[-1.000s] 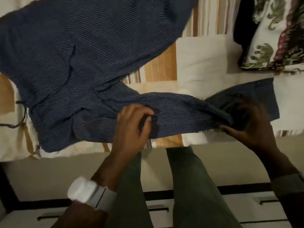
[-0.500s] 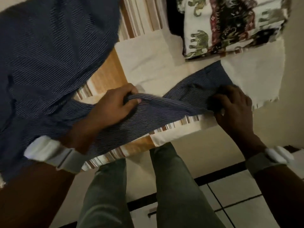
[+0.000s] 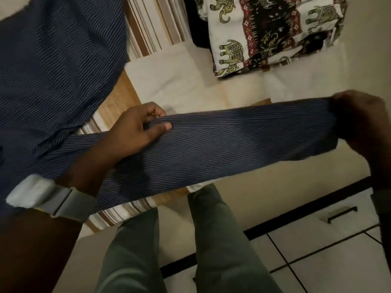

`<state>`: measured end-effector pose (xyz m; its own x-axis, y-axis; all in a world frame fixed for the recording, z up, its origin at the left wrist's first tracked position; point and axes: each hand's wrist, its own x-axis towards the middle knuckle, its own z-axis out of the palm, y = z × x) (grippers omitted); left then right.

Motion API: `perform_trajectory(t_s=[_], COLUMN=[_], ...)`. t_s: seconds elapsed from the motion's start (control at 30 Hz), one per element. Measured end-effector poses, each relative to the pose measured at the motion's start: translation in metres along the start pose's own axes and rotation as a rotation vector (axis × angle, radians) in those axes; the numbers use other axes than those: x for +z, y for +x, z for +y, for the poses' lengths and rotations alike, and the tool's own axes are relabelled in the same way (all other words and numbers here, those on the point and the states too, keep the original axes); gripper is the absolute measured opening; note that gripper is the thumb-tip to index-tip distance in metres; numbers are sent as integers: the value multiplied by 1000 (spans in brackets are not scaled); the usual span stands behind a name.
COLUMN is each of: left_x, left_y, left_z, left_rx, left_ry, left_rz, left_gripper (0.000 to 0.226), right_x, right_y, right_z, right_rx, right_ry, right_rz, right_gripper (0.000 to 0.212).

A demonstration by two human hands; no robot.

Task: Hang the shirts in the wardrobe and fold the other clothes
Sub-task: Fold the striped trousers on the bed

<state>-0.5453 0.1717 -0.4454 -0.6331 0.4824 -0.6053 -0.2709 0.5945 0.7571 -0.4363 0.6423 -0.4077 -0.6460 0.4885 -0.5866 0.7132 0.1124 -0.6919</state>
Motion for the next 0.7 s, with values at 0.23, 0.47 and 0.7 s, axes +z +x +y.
perform_trajectory(t_s=[0.23, 0.47, 0.7], left_x=[-9, 8, 13], left_y=[31, 17, 25], left_z=[-4, 3, -3], left_rx=[-8, 0, 25], left_ry=[305, 410, 447], left_rz=[253, 310, 325], left_gripper=[15, 48, 43], right_x=[39, 44, 32], right_y=[56, 29, 25], right_z=[-20, 1, 10], right_rx=[-45, 138, 63], right_ry=[-173, -240, -218], right_rz=[145, 141, 85], right_gripper=[47, 63, 58])
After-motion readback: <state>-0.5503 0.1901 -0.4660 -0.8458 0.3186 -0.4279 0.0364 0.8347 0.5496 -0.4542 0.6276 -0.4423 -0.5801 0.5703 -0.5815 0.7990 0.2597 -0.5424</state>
